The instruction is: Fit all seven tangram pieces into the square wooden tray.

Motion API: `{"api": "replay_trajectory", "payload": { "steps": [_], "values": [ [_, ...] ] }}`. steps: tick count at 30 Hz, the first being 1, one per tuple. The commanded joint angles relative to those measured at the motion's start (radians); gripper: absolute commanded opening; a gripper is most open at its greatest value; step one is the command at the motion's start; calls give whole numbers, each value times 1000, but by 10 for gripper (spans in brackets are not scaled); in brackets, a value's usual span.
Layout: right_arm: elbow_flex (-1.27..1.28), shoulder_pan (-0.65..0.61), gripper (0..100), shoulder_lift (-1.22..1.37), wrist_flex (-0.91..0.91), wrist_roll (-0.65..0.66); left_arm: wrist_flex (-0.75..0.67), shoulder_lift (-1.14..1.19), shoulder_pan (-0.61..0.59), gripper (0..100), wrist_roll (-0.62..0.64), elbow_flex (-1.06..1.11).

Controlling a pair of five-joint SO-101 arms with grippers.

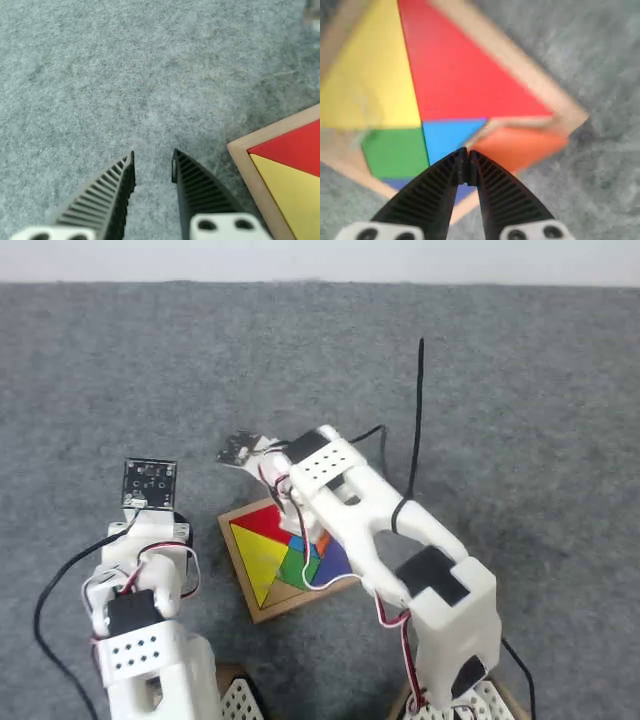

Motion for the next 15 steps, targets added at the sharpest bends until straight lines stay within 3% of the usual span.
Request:
{"api": "replay_trajectory", "payload": {
  "steps": [1, 15],
  "values": [
    [-8, 48, 6, -21, 33, 40, -32, 5, -6, 115, -6, -5],
    [14, 93, 6, -165, 1, -26, -32, 5, -6, 115, -6, -5]
  ]
}}
